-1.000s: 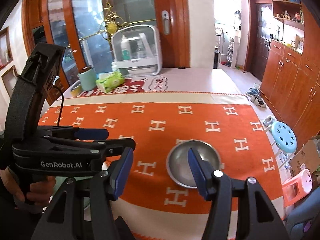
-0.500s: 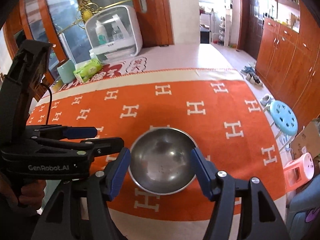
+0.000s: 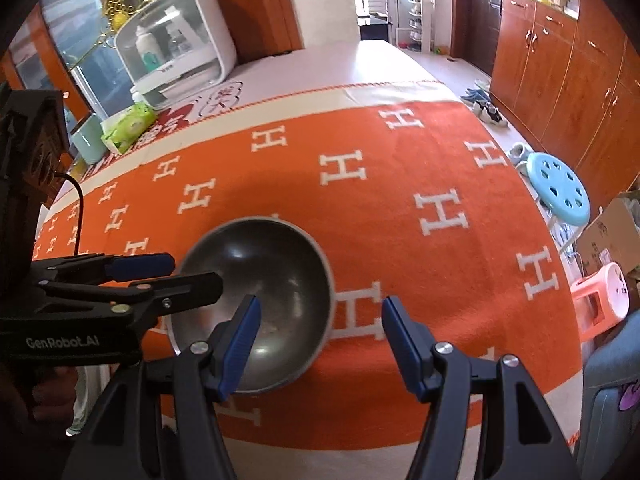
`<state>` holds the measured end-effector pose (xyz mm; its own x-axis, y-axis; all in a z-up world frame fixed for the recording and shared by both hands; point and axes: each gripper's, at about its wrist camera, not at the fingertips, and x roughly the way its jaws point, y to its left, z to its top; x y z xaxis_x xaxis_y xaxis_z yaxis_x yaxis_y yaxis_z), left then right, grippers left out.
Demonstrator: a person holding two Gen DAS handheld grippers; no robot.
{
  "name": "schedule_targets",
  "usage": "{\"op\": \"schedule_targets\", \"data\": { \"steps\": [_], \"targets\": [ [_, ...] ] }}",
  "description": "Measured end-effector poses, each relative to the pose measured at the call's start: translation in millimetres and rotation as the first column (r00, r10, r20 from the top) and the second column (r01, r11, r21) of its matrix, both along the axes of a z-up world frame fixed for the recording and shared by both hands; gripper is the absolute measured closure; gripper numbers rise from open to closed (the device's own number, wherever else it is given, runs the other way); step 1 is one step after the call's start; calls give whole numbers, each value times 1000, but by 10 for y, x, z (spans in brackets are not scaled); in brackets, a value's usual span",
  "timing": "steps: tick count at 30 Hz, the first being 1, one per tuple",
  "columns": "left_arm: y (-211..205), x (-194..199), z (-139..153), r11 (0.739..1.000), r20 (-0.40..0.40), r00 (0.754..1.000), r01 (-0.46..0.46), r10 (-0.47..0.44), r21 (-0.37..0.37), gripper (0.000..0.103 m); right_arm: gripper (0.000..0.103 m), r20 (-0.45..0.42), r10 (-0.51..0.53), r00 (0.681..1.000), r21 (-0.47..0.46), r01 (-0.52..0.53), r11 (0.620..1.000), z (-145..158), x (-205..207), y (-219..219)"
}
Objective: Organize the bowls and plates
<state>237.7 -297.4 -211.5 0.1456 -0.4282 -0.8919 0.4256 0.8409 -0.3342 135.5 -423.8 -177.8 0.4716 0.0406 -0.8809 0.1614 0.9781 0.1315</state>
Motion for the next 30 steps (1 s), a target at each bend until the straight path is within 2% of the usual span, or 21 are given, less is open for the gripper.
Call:
{"op": "schedule_targets", "data": {
  "steps": [8,11,17,19,22,24,27,30],
  "targets": [
    [-80,45,-194,1000,-57,998,-11,11,-4,37,40,-67,-21,998,25,22,999,-162,61,-123],
    [-101,52,-236,1000,-65,998,-12,13,7,40,51,-82,-16,997,40,19,999,-202,99,-129],
    [-89,79,-321,1000,-101,995,-27,26,-8,58,65,-92,7,996,50,-3,999,-227,141,-96],
    [-83,84,-334,999,-113,993,-29,27,-20,70,71,-93,16,996,48,-12,999,-229,147,-72],
    [-92,83,-359,999,-129,991,-34,29,-36,73,78,-94,26,995,41,-22,999,-228,148,-35],
    [-106,82,-359,998,-131,991,-32,26,-48,80,82,-93,31,995,39,-27,999,-227,143,-17],
    [-128,70,-360,998,-131,991,-30,22,-55,85,89,-93,38,995,28,-36,999,-221,133,11],
    [-111,68,-363,997,-141,989,-46,36,-64,86,90,-92,37,995,17,-35,999,-207,132,23]
  ]
}}
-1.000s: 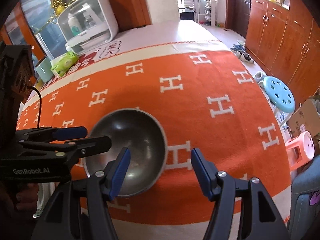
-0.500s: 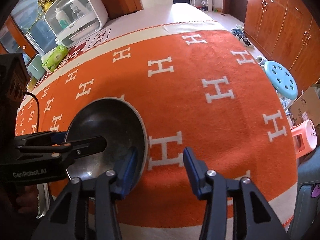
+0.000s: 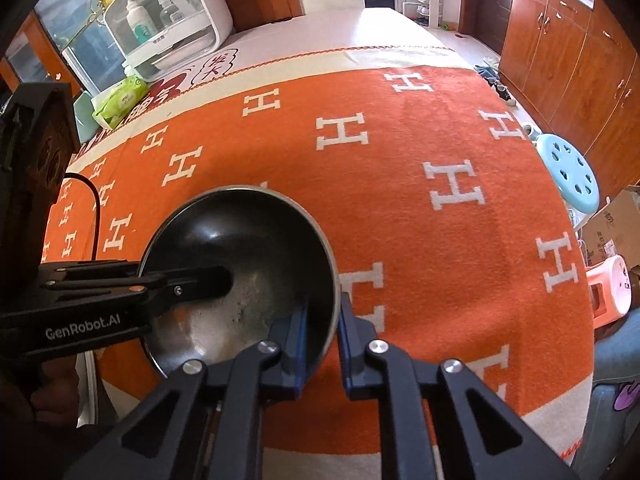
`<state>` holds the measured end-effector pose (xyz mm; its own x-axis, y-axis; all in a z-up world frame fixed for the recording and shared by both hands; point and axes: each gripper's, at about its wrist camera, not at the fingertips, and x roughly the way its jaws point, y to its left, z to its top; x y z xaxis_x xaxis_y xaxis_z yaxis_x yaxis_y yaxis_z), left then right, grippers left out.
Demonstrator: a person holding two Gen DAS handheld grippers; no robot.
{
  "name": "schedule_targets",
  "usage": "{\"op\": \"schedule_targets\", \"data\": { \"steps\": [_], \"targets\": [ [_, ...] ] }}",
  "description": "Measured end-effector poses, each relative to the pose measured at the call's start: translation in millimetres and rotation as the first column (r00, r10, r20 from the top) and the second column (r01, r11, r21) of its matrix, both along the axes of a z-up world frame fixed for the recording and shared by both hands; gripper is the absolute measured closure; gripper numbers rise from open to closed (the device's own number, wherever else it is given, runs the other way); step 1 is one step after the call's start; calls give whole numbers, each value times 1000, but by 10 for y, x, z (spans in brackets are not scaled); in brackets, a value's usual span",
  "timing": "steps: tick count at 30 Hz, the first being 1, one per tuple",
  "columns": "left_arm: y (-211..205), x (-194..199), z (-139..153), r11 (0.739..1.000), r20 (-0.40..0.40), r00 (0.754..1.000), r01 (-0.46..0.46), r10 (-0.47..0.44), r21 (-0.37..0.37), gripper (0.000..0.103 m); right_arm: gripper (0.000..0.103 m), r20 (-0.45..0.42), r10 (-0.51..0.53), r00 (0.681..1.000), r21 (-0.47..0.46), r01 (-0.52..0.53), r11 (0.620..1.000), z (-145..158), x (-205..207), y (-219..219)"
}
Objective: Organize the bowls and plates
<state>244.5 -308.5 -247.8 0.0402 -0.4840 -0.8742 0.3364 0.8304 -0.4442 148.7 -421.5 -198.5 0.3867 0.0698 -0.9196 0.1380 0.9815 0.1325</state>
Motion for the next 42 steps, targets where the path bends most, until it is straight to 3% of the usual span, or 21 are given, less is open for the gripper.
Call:
{"op": "schedule_targets", "data": {
  "steps": [19,30,42],
  "targets": [
    [54,-178,343,1000,57,998,28,-28,1,83,91,114,10,993,-50,-4,999,410,-269,161],
    [405,-380,673,998,84,996,-19,23,-54,83,91,197,66,978,-86,-50,995,704,-535,443],
    [823,-682,827,997,90,996,-16,24,-80,83,91,254,116,960,-147,-80,986,925,-785,887]
  ]
}}
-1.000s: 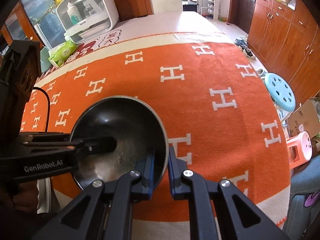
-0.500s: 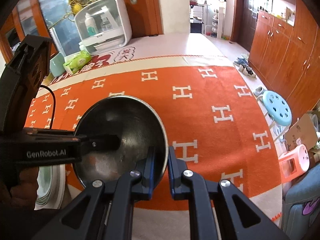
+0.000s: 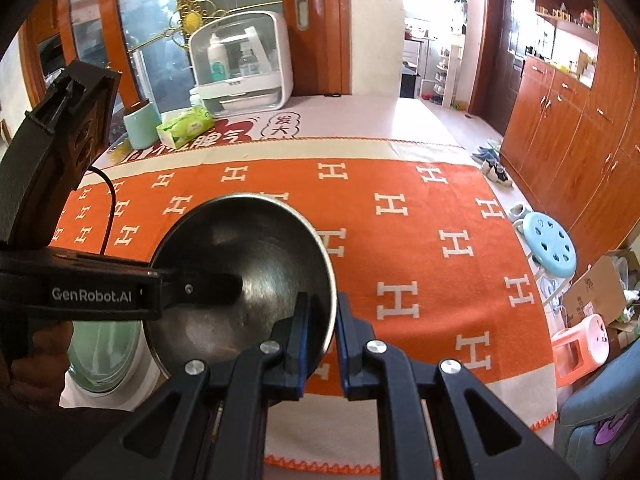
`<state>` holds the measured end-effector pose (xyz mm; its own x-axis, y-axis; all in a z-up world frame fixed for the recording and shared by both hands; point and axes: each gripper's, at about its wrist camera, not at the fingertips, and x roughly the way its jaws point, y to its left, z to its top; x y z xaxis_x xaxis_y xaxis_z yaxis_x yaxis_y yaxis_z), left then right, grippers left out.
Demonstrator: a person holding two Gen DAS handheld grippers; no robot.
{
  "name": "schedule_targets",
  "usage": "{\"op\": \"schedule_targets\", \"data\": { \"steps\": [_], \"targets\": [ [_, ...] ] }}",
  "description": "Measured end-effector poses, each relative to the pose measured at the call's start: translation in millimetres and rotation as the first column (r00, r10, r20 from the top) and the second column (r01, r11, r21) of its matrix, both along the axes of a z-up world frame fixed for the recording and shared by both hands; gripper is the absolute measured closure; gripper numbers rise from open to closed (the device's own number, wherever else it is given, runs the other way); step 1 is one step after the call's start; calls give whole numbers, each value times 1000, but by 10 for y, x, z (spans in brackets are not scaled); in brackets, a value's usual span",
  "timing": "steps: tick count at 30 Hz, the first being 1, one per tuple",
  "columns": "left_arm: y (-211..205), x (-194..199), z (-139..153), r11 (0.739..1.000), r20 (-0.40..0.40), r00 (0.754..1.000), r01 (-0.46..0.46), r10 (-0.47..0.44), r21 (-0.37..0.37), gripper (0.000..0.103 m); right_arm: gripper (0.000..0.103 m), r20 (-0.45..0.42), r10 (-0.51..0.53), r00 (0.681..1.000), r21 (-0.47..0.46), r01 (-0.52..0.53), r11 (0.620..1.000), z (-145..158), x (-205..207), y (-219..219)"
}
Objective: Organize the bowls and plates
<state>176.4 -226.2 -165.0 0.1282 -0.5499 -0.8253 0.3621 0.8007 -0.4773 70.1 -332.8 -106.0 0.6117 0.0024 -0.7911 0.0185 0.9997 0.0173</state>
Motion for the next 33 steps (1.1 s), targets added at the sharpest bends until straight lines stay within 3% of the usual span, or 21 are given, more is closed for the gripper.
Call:
{"op": "schedule_targets", "data": {
  "steps": [11,33],
  "targets": [
    [746,-244,109,999,-2,999,-45,45,-16,83,91,40,101,994,-25,-100,995,132,-110,655],
    [2124,-549,339,998,34,999,1,-3,67,83,91,113,91,989,-7,-91,996,333,-322,2048]
  ]
}}
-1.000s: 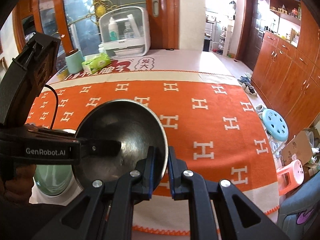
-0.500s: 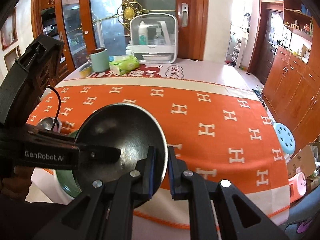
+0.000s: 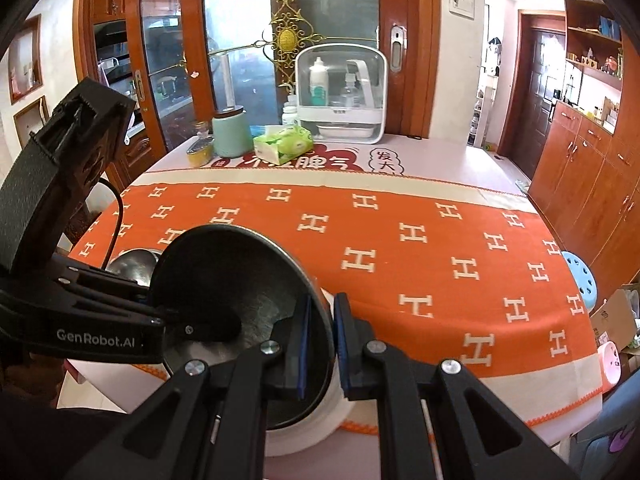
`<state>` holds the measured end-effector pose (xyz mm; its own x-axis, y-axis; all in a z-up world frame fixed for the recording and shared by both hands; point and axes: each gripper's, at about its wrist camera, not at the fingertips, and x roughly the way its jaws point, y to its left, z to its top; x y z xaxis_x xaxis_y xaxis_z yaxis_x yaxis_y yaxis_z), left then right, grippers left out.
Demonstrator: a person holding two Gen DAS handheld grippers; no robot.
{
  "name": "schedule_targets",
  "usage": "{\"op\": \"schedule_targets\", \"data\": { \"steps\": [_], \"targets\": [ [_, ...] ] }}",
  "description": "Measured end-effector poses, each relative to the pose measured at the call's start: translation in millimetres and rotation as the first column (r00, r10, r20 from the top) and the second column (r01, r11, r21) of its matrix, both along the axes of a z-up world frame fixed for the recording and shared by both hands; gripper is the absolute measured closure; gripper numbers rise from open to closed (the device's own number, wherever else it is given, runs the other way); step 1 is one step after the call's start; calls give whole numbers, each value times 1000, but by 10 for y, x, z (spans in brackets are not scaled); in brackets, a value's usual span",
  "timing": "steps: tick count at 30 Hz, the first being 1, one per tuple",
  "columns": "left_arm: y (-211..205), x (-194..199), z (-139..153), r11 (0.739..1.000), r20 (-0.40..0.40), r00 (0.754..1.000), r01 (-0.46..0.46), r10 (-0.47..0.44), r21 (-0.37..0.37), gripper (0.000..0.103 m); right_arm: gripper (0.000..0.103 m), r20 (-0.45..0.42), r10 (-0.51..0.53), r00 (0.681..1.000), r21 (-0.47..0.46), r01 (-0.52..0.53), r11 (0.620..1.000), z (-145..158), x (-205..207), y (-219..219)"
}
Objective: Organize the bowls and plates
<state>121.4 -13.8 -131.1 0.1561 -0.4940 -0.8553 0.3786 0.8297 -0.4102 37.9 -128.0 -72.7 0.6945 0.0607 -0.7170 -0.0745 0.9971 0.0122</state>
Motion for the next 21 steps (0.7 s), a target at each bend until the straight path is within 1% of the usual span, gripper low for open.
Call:
{"op": "schedule_targets", "data": {
  "steps": [11,21],
  "targets": [
    [601,59,-10,1000,6,1000,9,-9,17,83,91,7,-10,1000,12,10,1000,-51,32,571],
    [1168,240,-126,997,-3,999,49,-49,53,83,91,-12,-48,999,34,48,998,-228,165,1144]
  ]
}}
